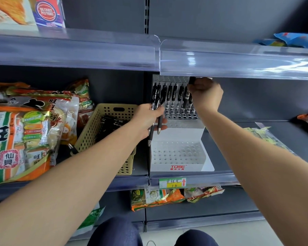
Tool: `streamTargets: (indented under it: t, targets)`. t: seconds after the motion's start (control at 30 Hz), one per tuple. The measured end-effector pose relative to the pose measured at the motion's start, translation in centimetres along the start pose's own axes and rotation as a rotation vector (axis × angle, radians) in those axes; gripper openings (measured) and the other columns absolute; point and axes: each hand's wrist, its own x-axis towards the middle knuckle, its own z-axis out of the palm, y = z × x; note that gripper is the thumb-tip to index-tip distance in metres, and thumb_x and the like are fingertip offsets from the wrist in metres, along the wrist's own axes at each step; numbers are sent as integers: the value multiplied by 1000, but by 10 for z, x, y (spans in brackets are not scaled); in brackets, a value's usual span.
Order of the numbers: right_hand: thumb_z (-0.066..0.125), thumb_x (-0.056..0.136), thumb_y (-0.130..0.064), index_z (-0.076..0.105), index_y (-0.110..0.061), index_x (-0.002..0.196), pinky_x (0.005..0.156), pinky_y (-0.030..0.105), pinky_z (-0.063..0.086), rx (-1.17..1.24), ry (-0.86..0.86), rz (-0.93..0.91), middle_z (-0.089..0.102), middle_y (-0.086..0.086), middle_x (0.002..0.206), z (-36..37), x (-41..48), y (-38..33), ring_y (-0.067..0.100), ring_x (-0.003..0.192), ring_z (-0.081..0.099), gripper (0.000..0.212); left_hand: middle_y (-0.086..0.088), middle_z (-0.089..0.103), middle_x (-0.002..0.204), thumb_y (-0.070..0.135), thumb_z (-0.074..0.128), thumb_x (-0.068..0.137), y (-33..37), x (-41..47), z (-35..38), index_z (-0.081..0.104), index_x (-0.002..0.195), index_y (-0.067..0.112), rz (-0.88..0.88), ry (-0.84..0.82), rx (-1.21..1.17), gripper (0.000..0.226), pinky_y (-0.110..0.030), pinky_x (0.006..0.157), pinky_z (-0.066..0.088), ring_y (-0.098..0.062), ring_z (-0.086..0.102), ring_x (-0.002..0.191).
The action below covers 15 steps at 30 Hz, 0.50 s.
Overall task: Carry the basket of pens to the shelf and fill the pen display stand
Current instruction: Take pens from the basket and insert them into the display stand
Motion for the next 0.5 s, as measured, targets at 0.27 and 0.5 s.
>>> streamTargets:
  t: [0.27, 0.5]
  targets:
    - [69, 81, -15, 75, -15, 87, 76, 26, 52, -63, -24, 2, 74, 7, 86, 7, -3, 8, 20, 84, 68, 8, -8, 58, 81, 14, 63, 92, -1, 6, 4, 58, 96, 7, 10, -8, 4, 10, -32, 52, 58, -19, 62, 67]
    - [65, 83, -22, 75, -11, 80, 74, 33, 55, -230, -52, 39, 72, 13, 81, 10, -9, 20, 31, 80, 65, 14, -9, 58, 83, 15, 62, 92, -4, 7, 3, 58, 92, 9, 7, -5, 3, 7, -30, 50, 57, -18, 63, 67]
